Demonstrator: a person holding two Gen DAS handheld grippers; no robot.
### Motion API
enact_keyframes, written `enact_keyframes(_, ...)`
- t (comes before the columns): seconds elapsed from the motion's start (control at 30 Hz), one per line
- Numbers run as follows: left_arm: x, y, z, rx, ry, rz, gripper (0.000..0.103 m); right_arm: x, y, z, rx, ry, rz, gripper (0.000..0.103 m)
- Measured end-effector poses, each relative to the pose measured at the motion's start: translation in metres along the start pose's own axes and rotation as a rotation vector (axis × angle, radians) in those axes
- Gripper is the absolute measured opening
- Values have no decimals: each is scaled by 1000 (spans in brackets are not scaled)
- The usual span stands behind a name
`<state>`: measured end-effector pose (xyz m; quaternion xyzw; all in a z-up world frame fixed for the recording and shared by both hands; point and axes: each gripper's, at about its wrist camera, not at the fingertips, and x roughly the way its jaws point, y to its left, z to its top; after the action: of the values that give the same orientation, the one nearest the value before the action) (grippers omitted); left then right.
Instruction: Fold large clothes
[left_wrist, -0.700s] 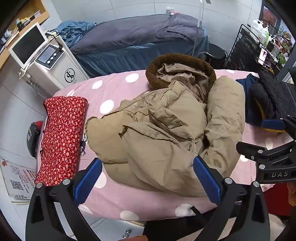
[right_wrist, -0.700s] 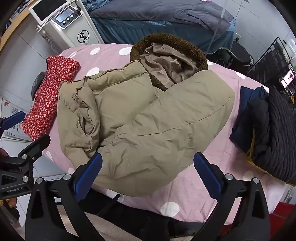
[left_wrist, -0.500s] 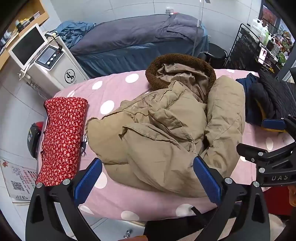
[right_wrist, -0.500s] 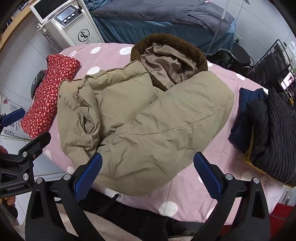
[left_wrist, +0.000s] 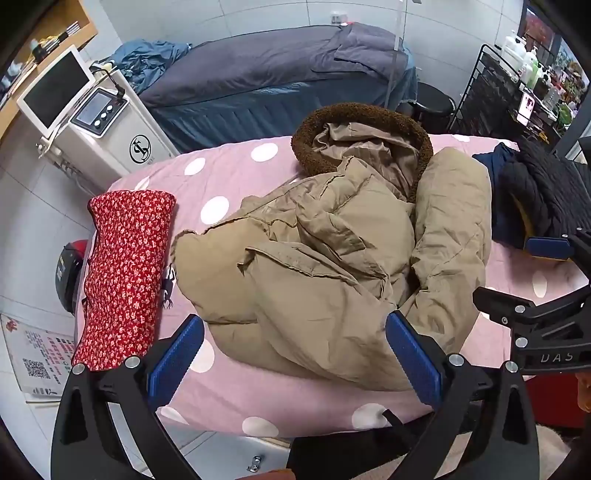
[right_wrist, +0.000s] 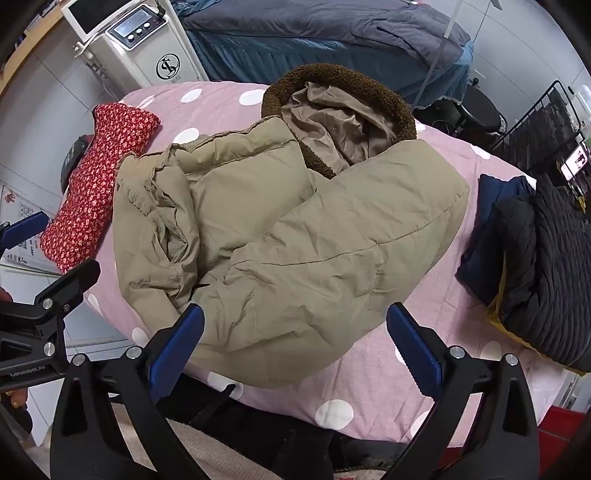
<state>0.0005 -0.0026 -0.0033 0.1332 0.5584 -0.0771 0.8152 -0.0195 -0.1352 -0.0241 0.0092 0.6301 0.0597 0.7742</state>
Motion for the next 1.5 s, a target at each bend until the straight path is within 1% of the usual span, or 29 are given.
enact_keyframes(0.5, 0, -5, 1, 6, 5, 0, 97, 0, 3, -1, -17, 4, -13, 97)
enact_keyframes(1.5, 2, 1, -2, 3, 22, 2, 97, 0, 8, -2, -35, 11, -14, 97)
